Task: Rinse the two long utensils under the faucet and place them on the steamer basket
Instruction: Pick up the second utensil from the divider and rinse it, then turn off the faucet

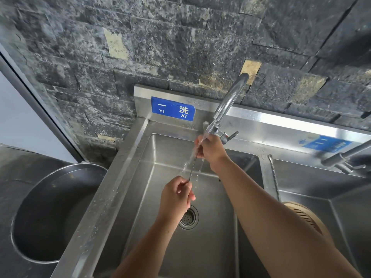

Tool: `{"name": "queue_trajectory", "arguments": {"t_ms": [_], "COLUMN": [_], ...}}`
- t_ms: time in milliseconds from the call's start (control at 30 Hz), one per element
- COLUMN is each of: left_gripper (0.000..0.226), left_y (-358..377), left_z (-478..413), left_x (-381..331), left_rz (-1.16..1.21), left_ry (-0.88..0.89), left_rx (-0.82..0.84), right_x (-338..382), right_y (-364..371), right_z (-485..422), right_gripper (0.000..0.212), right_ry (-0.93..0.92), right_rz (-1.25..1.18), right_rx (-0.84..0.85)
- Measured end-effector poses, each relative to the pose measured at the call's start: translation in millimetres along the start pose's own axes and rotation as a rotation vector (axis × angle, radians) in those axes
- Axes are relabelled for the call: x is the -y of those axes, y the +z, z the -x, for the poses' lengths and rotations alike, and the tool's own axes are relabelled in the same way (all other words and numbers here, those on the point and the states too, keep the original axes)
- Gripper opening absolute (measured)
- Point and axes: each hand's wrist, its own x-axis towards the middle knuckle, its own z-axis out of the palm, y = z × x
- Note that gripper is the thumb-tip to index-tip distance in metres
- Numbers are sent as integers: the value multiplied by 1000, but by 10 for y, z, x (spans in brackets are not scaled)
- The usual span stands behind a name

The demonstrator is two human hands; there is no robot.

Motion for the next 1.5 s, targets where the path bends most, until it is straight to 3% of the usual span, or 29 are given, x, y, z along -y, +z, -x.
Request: {"name": "queue_trajectory", "arguments": {"t_ms": [167, 300, 400, 767, 900, 1100, 1333, 1500], "left_gripper": [8, 25, 10, 10, 8, 13, 6, 5], "left_y": [-17, 90, 295, 1559, 2108, 2766, 3162, 3254], "left_z": [-47, -100, -94, -57, -66, -194, -397, -453], "left_x": [2, -19, -17, -105, -109, 61, 359, 523], "left_rz": [89, 47, -30, -206, -215, -273, -405, -467], "left_ry": [-69, -107, -95, -77, -107, -133, -61, -67], "left_rx": [37, 115, 152, 259, 288, 254, 185, 145], "right_x": [-66, -204, -354, -810, -1024, -1358, -1613, -1760], "right_y": [-27, -167, -395, -1753, -2267, -2787, -2986, -2938], "right_z": [44, 94, 137, -33, -225, -624, -981, -1113], "right_gripper": [25, 26, 26, 21, 8, 17, 40, 28], "right_ry": [-40, -71, -83, 0, 21, 50, 3, 12], "right_rz": [34, -24, -19, -53, -41, 114, 496, 592], "right_rx": [13, 20, -25, -146, -190, -211, -182, -114]}}
